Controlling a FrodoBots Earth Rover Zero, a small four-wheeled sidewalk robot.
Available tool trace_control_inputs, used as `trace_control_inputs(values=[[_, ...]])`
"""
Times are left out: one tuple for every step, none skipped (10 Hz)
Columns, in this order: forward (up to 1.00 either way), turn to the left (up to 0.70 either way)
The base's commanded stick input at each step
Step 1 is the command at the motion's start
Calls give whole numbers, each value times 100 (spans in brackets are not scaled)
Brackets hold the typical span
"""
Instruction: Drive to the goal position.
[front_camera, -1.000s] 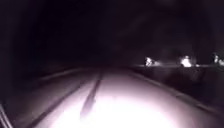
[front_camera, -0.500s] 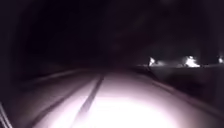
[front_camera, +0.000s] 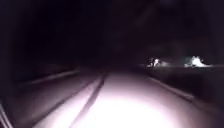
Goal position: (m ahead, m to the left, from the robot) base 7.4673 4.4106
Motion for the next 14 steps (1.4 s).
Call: trace_control_inputs(values=[[100,0],[100,0],[100,0],[100,0],[100,0],[100,0],[100,0],[100,0],[100,0],[100,0],[100,0],[100,0],[100,0],[100,0]])
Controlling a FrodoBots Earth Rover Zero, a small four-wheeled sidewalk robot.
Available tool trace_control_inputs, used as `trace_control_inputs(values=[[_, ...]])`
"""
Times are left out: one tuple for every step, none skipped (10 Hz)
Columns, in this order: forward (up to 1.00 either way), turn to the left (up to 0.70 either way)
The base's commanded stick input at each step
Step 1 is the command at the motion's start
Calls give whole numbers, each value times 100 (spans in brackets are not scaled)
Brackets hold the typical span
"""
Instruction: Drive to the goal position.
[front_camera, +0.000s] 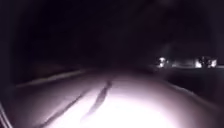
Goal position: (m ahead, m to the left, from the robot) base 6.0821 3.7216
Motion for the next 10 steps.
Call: trace_control_inputs(values=[[100,0],[100,0],[100,0],[100,0],[100,0],[100,0],[100,0],[100,0],[100,0],[100,0]])
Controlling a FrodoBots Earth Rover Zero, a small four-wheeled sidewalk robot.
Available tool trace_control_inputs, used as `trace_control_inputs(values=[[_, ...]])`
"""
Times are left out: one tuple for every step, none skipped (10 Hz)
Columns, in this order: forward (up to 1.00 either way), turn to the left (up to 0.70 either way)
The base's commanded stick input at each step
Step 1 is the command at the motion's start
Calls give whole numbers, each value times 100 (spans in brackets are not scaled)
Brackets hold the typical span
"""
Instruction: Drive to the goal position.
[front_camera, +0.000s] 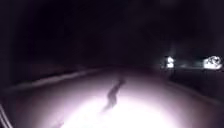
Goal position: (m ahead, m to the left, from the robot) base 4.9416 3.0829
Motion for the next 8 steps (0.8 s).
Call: trace_control_inputs(values=[[100,0],[100,0],[100,0],[100,0],[100,-14],[100,-27],[100,-27],[100,-27]])
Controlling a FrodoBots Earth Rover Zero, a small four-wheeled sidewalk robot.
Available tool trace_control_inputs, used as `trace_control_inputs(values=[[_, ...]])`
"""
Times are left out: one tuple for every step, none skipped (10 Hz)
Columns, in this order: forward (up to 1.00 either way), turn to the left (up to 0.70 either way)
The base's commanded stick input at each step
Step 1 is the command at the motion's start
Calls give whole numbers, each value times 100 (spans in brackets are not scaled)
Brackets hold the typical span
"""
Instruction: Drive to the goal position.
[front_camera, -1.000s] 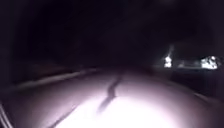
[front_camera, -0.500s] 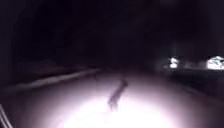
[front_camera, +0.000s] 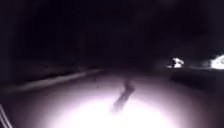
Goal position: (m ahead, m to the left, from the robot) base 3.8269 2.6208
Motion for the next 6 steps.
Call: trace_control_inputs(values=[[100,-27],[100,-27],[100,-27],[100,-27],[100,-27],[100,-27]])
